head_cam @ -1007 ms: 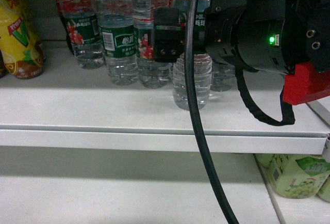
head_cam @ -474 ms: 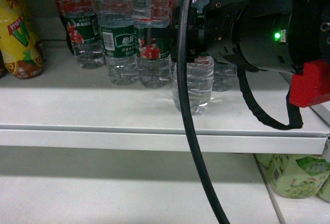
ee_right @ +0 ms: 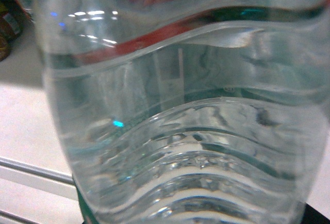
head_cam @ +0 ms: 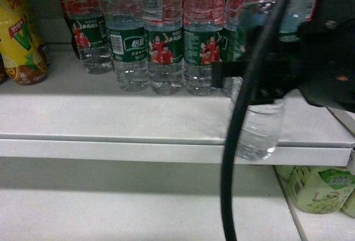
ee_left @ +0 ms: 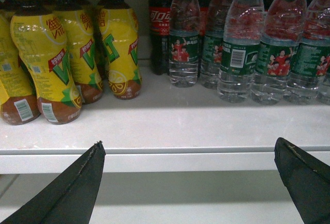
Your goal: Move water from second to third shelf
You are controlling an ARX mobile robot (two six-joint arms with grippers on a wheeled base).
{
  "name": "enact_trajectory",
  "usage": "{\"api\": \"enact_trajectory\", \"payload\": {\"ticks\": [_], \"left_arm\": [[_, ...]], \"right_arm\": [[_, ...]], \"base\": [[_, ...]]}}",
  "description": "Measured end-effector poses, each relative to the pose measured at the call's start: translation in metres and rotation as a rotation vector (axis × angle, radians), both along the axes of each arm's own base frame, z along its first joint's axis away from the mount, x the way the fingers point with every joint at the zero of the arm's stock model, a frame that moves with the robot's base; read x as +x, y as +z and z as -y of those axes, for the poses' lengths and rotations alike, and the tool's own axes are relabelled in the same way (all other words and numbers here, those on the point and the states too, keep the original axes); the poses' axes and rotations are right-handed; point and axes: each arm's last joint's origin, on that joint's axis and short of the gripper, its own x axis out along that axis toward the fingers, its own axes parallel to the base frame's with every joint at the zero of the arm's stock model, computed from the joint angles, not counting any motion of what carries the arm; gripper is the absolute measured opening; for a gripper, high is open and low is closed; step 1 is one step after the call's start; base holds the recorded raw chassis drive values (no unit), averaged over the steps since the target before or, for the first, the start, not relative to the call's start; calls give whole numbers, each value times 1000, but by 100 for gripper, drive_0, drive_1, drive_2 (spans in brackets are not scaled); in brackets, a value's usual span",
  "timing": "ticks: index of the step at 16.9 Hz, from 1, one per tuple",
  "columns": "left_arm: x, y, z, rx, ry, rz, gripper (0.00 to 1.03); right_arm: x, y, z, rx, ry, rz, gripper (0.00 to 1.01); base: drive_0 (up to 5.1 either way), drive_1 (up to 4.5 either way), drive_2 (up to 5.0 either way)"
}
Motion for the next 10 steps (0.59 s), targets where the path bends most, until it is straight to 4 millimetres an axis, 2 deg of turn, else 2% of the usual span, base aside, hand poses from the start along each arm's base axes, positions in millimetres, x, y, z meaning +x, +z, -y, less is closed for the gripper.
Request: {"api": "enact_trajectory", "payload": {"ticks": [4, 6, 10], "left_arm": [[0, 0, 0, 0, 0, 0, 98], [0, 0, 0, 0, 0, 0, 98], [0, 0, 0, 0, 0, 0, 98]], "right_arm": [[-27, -9, 32, -23, -54, -34, 41], [-48, -11, 56, -26, -94, -54, 41], [-75, 10, 84, 26, -141, 33, 41]], "base": [[0, 0, 0], [0, 0, 0], [0, 0, 0]]}}
